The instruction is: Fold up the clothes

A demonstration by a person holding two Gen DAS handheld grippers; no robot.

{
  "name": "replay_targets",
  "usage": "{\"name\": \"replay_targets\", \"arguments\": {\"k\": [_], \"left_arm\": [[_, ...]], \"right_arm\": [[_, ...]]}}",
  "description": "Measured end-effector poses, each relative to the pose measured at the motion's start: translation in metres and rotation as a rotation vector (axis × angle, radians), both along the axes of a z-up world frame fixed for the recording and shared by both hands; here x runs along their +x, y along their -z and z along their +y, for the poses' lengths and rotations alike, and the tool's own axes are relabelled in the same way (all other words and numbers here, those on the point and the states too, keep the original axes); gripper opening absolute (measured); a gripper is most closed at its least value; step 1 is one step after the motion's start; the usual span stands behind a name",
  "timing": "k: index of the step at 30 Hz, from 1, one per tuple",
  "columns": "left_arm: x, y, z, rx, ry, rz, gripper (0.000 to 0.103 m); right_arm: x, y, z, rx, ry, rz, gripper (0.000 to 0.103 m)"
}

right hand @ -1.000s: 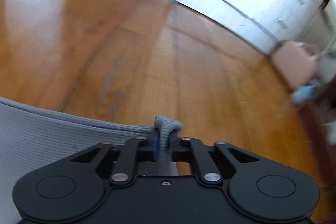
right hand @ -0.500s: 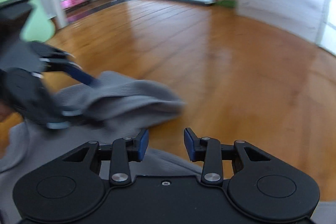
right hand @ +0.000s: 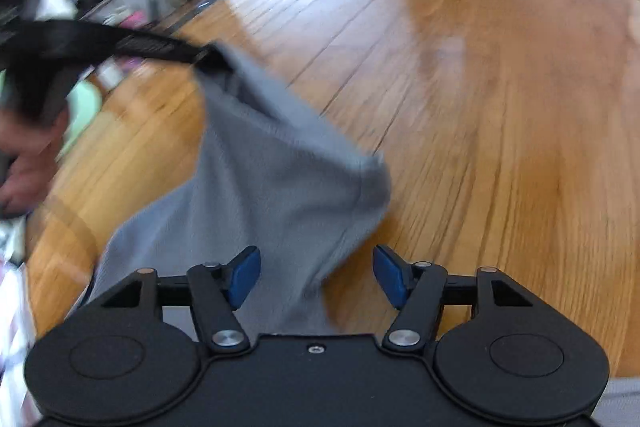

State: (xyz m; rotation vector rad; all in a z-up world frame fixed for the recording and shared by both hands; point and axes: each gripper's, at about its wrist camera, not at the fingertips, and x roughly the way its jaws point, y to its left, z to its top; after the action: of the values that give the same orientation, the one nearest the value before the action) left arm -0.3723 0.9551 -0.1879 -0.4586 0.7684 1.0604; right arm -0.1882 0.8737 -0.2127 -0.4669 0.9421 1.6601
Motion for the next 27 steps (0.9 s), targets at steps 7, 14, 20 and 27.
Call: {"name": "replay_targets", "arguments": {"k": [7,14,20,27], "left_arm": [[-0.033,0.015,0.019,0.001,-0.098,-0.074,0.070],[-0.039,0.052,-0.007,-0.086,0.089,-0.014,0.083],[-0.047,0.058,-0.019,-0.114,0.138,-0.103,0.083],[-0.098,0.041,-0.023,-0.112,-0.039,-0.387,0.091]], "right_arm": [[0.017,-0.012,0.005,0.101,0.185,-0.007,0.009],[0.060,0.004,-0.013,0.015,0.351,0.178,0.043],[0.054,-0.009,-0.006,0.041,0.192,0.185,0.053],[0.034,-0.021,-0.031,0.208,0.235,0.021,0.004]]}}
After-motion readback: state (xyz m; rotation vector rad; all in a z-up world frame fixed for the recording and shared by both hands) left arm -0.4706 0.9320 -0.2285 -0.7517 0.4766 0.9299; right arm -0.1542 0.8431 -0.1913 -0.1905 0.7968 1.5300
